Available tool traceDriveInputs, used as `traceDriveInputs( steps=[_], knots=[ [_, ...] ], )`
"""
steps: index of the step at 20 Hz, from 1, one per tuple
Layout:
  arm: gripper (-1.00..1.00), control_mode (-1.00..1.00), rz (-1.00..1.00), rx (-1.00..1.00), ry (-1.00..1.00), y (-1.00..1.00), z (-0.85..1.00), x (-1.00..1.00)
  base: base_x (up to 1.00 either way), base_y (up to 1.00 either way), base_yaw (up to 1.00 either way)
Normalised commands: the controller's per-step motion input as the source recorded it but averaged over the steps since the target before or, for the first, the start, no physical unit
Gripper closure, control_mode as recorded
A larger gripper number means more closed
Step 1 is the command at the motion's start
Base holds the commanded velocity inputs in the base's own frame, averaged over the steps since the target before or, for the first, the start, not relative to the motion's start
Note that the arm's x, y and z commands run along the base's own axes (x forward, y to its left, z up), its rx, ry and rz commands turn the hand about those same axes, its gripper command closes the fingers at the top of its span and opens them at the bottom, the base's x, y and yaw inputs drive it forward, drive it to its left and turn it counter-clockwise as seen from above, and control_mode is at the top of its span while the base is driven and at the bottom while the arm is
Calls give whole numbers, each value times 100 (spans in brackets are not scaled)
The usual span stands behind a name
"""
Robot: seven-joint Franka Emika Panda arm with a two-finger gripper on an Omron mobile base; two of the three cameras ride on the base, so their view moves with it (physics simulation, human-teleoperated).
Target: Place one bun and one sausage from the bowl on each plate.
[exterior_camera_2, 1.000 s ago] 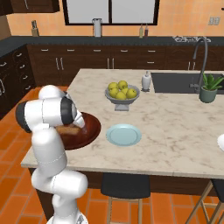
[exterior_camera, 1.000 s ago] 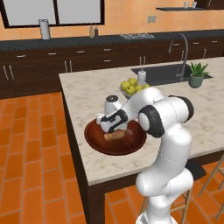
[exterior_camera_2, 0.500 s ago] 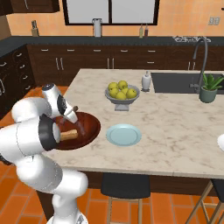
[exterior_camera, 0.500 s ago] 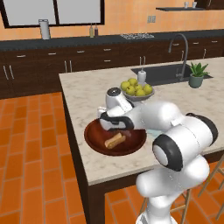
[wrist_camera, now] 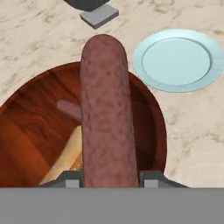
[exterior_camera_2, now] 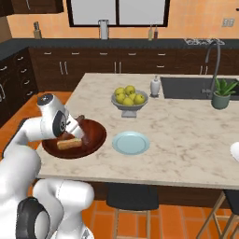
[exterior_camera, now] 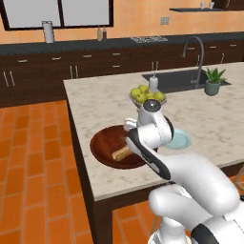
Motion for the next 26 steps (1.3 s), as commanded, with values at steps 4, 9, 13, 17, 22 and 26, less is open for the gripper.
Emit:
traceDriveInputs(
  steps=[4, 9, 13, 17, 22, 26],
  knots=[
    [100, 100, 0, 0, 0, 0, 0, 0, -100, -100, 0],
    [100, 100, 0, 0, 0, 0, 0, 0, -70, -100, -14],
    [100, 100, 0, 0, 0, 0, 0, 0, 4, -100, -33],
    [100, 100, 0, 0, 0, 0, 0, 0, 91, -100, -24],
    [100, 100, 0, 0, 0, 0, 0, 0, 89, -100, -18],
    [100, 100, 0, 0, 0, 0, 0, 0, 93, -73, -7]
  ],
)
